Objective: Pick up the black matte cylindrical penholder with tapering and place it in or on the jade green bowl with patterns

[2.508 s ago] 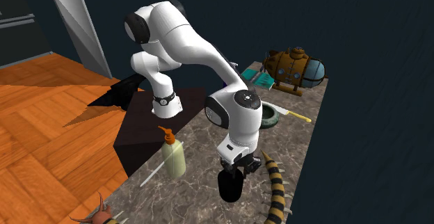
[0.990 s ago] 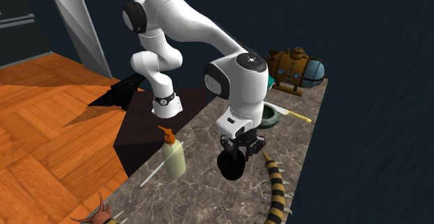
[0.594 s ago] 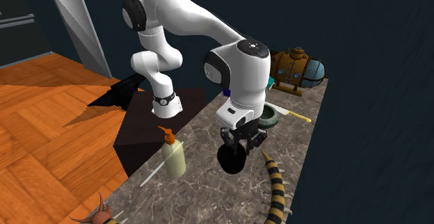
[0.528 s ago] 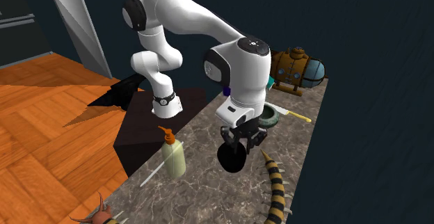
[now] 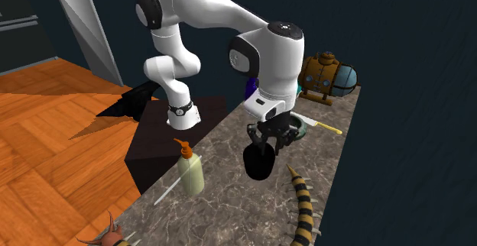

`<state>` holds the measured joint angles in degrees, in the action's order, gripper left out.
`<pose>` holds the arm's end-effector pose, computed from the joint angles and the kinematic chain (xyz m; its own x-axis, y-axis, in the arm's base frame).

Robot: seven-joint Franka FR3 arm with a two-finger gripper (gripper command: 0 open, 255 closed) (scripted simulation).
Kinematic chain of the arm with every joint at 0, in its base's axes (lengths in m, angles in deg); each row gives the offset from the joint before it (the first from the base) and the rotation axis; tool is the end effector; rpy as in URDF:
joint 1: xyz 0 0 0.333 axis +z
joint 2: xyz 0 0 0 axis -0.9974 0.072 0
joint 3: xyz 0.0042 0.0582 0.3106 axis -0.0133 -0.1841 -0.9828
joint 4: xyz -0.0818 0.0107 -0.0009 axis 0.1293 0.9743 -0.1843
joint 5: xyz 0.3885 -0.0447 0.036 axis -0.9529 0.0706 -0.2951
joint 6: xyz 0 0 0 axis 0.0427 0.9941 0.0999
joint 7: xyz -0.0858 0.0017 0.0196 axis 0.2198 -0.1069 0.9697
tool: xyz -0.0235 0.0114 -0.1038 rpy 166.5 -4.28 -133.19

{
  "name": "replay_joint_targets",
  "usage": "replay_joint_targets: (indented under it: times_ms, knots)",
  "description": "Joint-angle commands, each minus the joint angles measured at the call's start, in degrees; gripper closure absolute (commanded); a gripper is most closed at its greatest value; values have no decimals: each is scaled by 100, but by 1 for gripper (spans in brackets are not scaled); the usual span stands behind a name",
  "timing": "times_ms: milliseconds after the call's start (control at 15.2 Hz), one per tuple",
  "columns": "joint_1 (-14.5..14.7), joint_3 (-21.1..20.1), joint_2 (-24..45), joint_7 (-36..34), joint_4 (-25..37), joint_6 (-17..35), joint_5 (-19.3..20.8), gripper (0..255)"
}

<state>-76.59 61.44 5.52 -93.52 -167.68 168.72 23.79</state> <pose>0.5441 0.3329 0.4603 0.9859 -0.1673 -0.0080 -0.1673 -0.9859 -0.0044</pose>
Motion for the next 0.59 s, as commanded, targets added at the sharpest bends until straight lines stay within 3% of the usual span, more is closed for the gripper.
replay_joint_targets:
  times_ms: [0,528]
  knots:
    - [81,-88,-220,-172,-252,47,-73,255]
    - [503,-486,-887,-953,-891,74,-333,255]
